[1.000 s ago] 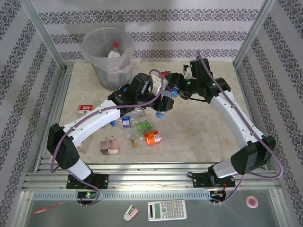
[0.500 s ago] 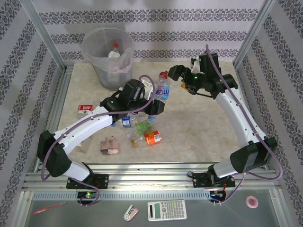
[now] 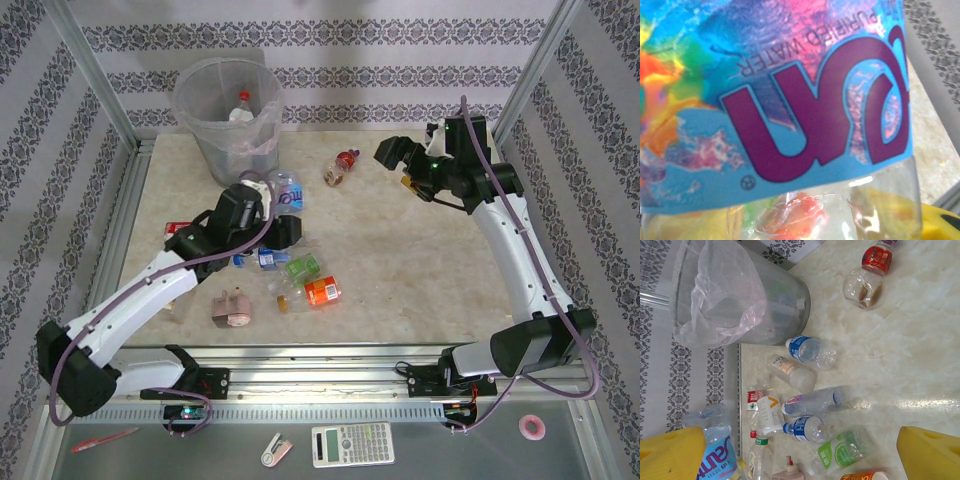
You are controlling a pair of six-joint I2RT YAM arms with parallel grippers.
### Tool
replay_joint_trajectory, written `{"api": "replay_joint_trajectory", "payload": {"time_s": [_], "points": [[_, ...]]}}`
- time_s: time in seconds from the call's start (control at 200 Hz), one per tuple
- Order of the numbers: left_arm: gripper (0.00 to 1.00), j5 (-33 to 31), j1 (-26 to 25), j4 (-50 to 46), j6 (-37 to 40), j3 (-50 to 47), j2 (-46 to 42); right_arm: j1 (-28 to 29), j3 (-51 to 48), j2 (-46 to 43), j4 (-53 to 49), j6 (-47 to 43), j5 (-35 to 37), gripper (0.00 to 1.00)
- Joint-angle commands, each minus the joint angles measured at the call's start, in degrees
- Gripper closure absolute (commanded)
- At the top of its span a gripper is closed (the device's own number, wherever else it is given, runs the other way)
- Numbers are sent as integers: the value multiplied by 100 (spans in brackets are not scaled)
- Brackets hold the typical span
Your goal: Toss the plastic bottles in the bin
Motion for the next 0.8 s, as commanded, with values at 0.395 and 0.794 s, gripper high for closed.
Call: {"api": "replay_joint_trajectory", "payload": {"time_s": [0.395,0.794], "points": [[51,-1158,985,-2107,-1124,-482,-1085,-31,-159,80,-62,-268,-238,2],[51,-453,2238,-1976,-47,2335,723,-34,-190,135,-35,-295,-246,2]]}}
